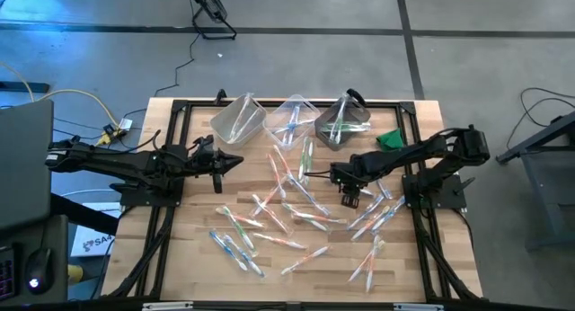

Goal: Pick & Place Toothbrushes
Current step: Put the blue toothbrush into the transparent bin

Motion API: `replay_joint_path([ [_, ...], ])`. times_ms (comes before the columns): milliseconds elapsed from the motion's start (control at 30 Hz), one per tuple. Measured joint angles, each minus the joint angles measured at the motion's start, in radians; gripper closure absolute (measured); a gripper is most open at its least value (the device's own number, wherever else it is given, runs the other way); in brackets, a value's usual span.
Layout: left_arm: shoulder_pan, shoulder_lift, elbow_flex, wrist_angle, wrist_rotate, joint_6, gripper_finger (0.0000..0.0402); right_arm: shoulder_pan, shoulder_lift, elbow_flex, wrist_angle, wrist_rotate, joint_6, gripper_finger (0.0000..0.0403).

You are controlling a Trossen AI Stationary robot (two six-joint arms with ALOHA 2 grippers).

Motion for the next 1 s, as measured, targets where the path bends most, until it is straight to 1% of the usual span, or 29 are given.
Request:
replay_joint_path([
  [367, 0.000, 0.000, 0.000, -0.001, 0.000, 0.000, 0.0401, 0.000, 0.000, -0.002, 0.010, 0.000, -0.003, 0.0388],
  [667, 0.000, 0.000, 0.000, -0.001, 0.000, 0.000, 0.0401, 0.000, -0.006, 0.007, 0.004, -0.002, -0.003, 0.0394],
  [767, 0.000, 0.000, 0.000, -0.001, 0.000, 0.000, 0.0401, -0.001, -0.011, 0.025, 0.021, 0.013, -0.004, 0.0393],
  [1000, 0.000, 0.000, 0.000, -0.002, 0.000, 0.000, 0.0401, -0.001, -0.077, 0.080, 0.025, 0.012, -0.053, 0.0395],
])
